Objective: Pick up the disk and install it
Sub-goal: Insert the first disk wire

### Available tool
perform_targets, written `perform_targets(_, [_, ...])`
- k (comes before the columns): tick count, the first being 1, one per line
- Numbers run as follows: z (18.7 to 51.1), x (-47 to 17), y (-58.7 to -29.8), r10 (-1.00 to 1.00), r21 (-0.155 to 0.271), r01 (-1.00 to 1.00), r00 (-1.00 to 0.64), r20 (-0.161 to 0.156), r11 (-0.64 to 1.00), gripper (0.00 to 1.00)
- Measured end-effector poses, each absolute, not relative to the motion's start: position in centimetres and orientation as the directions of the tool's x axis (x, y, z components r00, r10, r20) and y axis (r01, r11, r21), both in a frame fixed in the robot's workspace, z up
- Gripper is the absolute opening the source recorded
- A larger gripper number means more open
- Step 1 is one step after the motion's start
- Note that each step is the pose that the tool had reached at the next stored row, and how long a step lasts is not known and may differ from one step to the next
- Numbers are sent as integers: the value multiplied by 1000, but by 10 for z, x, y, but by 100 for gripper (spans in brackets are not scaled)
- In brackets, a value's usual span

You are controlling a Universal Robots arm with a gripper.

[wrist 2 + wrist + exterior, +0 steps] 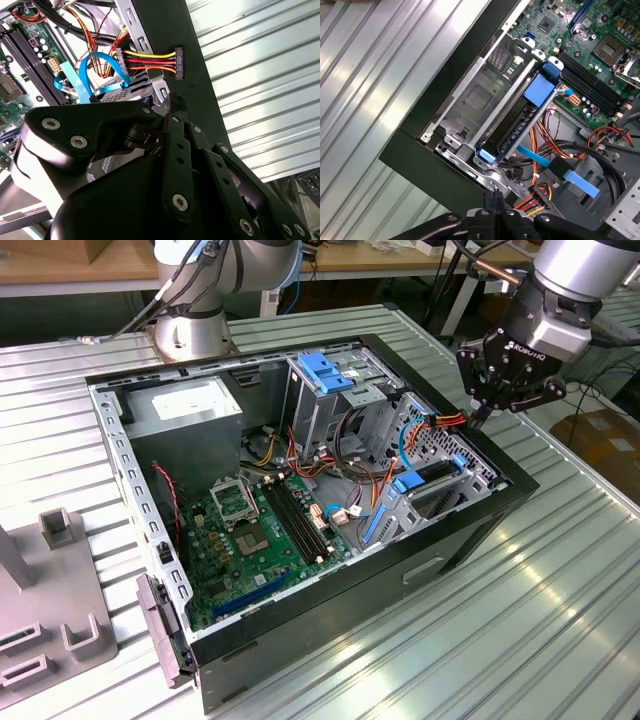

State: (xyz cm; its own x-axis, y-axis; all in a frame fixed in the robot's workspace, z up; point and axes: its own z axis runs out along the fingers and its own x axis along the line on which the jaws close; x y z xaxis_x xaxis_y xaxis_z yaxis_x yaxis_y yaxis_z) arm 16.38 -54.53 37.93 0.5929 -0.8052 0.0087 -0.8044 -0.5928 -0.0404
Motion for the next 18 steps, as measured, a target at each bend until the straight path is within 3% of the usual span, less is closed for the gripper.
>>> perform_targets(18, [379,168,-541,-589,-40,-588,808,9,-808,11])
